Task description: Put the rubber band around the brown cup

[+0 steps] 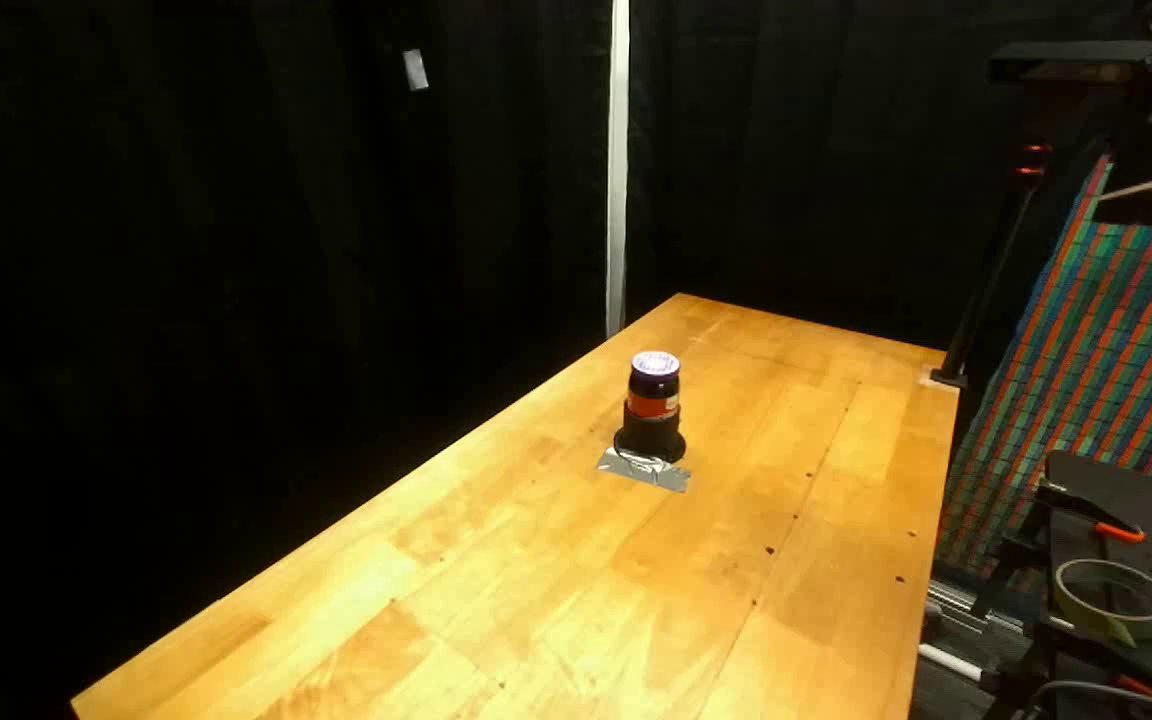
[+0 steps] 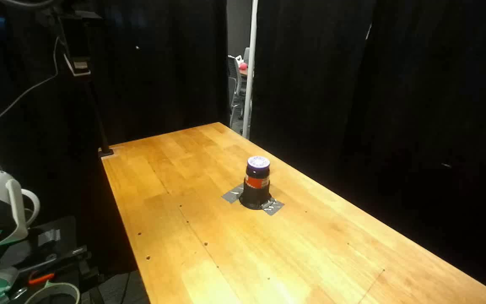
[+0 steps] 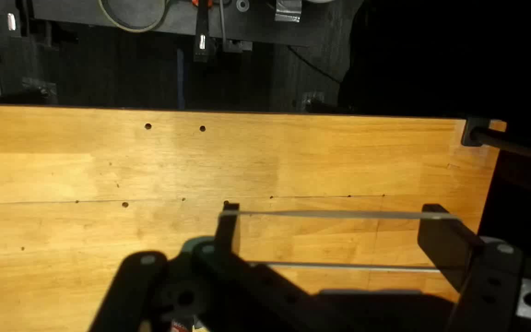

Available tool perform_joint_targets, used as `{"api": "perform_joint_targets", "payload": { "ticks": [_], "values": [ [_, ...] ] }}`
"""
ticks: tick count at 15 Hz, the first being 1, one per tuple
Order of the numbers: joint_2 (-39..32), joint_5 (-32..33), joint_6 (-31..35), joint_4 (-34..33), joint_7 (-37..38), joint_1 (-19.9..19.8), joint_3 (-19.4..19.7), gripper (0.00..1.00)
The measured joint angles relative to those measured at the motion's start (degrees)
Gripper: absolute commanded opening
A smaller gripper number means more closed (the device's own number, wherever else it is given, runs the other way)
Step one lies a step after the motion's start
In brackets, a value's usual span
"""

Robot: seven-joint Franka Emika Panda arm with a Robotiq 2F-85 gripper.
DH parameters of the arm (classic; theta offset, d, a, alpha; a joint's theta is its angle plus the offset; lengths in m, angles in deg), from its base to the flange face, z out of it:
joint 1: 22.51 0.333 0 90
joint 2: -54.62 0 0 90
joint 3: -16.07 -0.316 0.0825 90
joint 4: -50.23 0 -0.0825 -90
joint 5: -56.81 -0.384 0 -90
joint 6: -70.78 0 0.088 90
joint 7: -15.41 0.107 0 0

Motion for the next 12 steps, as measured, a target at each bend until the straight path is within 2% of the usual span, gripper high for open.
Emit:
{"api": "perform_joint_targets", "payload": {
  "ticks": [12],
  "values": [
    [0.33, 0.00, 0.00, -0.58, 0.00, 0.00, 0.00, 1.00]
  ]
}}
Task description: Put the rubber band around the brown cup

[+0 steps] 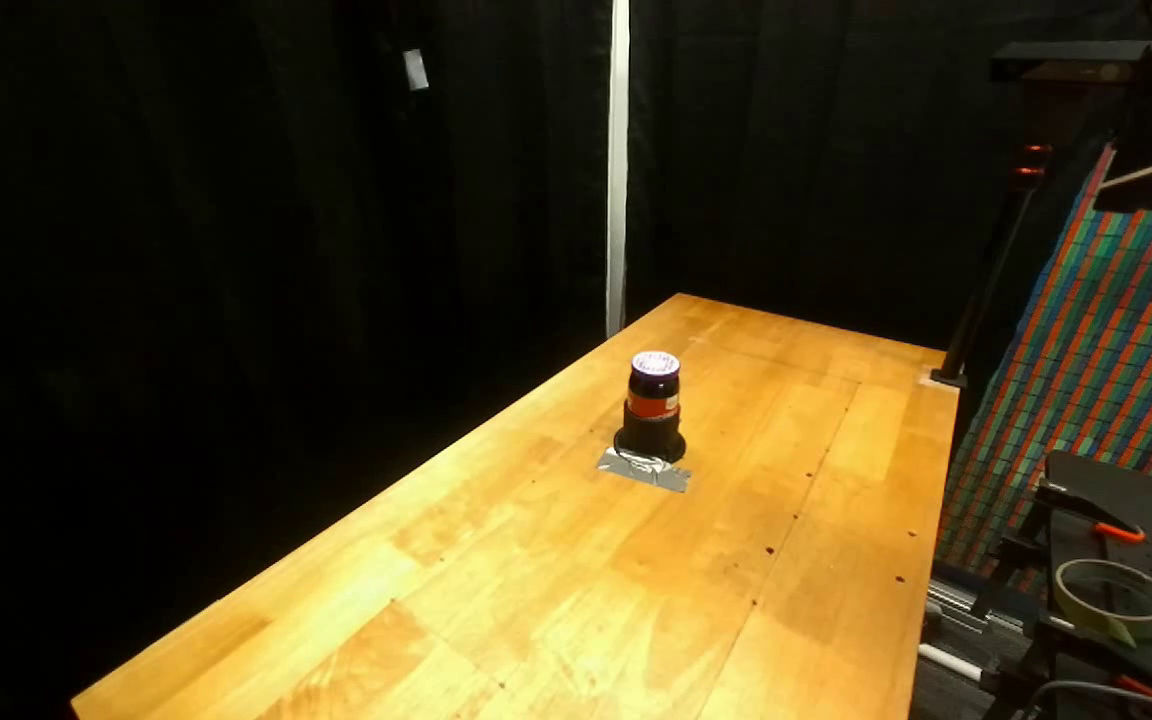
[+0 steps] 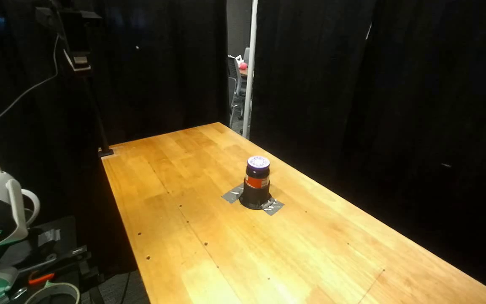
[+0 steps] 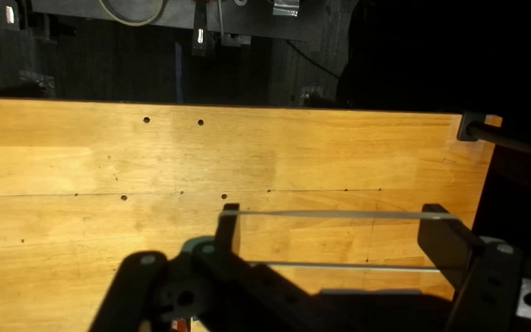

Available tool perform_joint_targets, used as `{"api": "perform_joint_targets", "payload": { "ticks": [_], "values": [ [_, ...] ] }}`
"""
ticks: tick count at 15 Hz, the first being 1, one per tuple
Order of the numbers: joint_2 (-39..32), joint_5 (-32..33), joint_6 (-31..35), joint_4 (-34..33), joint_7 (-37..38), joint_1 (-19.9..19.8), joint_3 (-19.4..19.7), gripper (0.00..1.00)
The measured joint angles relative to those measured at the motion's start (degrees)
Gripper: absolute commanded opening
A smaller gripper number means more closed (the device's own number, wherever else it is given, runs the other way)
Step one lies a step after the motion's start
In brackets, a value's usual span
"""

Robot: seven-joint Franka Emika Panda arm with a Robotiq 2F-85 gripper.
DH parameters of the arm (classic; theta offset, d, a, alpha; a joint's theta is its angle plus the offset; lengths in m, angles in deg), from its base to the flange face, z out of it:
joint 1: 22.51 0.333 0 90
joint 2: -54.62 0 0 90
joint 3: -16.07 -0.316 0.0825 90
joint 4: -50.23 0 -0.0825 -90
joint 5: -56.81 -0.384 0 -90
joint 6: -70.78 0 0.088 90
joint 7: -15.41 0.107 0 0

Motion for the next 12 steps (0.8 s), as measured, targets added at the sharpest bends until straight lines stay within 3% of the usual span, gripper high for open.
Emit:
{"api": "perform_joint_targets", "payload": {
  "ticks": [5, 9, 12],
  "values": [
    [-2.93, 3.95, 0.09, -2.21, 0.74, -1.38, -2.86, 1.00],
    [-14.86, 13.92, 3.20, -10.01, 3.05, -5.01, -7.38, 1.00],
    [-25.79, 20.68, 8.28, -15.93, 4.94, -6.92, -8.47, 1.00]
  ]
}}
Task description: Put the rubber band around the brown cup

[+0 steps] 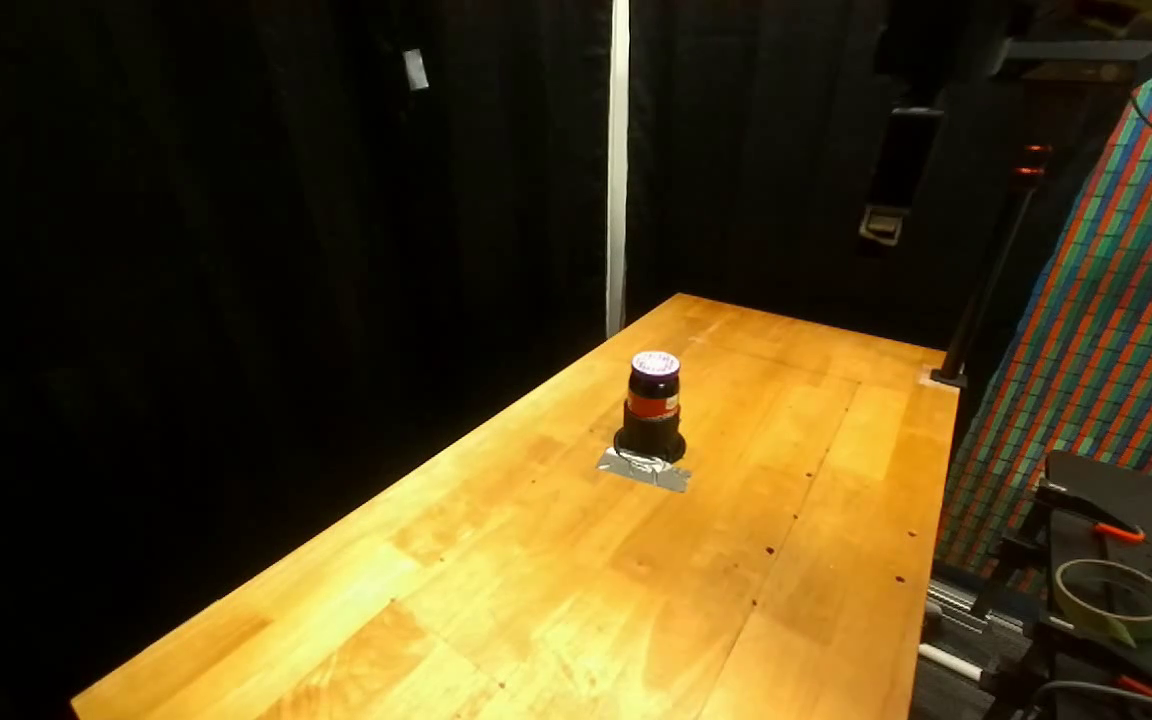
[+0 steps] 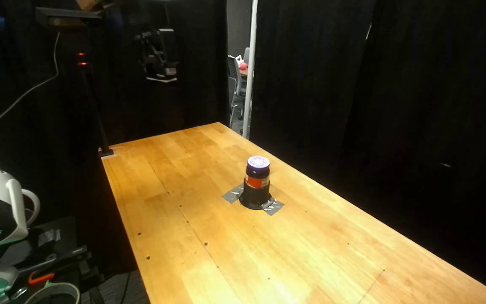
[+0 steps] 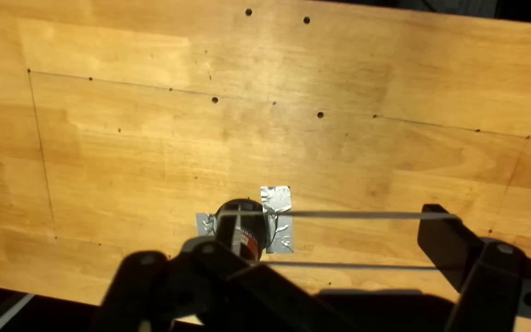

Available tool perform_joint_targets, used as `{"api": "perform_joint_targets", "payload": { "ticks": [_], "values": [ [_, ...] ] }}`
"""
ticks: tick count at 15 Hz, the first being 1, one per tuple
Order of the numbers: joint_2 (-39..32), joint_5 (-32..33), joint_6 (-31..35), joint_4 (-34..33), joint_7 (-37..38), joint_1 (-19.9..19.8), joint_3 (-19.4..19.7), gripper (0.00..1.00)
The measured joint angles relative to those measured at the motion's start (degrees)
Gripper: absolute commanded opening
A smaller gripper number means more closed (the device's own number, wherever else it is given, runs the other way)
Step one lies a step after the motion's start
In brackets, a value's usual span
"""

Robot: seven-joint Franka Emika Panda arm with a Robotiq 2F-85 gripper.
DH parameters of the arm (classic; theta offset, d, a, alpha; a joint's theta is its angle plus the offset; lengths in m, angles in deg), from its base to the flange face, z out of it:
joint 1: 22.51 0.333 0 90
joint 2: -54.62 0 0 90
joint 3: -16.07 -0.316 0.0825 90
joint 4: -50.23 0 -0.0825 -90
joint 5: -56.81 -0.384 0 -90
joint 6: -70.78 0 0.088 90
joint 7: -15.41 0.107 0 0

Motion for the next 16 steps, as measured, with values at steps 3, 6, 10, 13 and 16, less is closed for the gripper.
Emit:
{"api": "perform_joint_targets", "payload": {
  "ticks": [3, 6, 10, 13, 16],
  "values": [
    [-11.12, 5.57, 6.67, -5.75, 2.52, -0.25, 0.85, 1.00],
    [-20.76, 8.83, 12.38, -11.07, 4.51, 0.25, 3.07, 1.00],
    [-29.55, 10.63, 16.40, -16.95, 5.36, 2.15, 7.27, 1.00],
    [-33.96, 10.63, 18.00, -20.25, 5.76, 3.19, 10.06, 1.00],
    [-37.44, 10.59, 18.95, -22.91, 6.14, 3.70, 12.26, 1.00]
  ]
}}
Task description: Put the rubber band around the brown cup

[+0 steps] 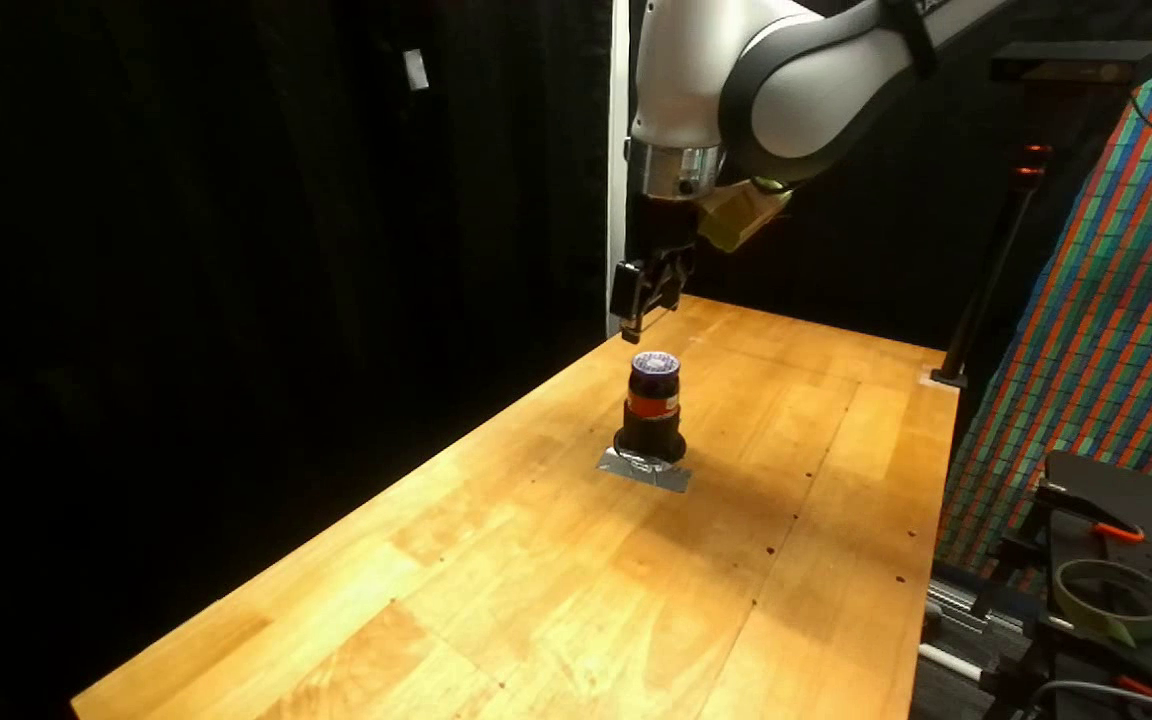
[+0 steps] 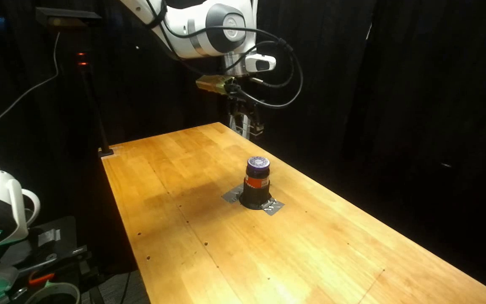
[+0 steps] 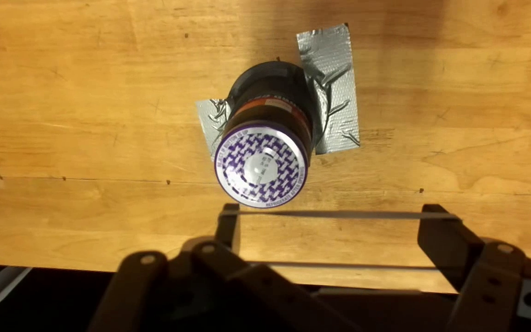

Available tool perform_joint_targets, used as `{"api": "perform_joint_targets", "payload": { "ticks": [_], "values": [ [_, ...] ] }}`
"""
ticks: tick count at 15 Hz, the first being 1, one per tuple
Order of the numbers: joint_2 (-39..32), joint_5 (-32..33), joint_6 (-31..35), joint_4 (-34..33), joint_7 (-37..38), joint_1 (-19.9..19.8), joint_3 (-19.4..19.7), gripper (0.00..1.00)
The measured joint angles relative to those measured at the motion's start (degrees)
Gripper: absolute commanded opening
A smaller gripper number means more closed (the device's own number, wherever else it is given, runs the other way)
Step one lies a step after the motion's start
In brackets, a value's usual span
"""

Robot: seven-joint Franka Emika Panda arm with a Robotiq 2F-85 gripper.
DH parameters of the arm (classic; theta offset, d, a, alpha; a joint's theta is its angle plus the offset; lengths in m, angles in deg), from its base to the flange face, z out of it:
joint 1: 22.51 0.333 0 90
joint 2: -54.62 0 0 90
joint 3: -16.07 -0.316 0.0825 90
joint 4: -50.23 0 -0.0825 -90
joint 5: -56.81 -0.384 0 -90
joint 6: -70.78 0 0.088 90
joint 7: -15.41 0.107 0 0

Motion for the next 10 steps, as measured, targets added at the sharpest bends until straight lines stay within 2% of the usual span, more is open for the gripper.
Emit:
{"api": "perform_joint_targets", "payload": {
  "ticks": [10],
  "values": [
    [-7.40, -0.14, 5.29, -4.14, 4.33, 1.40, 5.73, 1.00]
  ]
}}
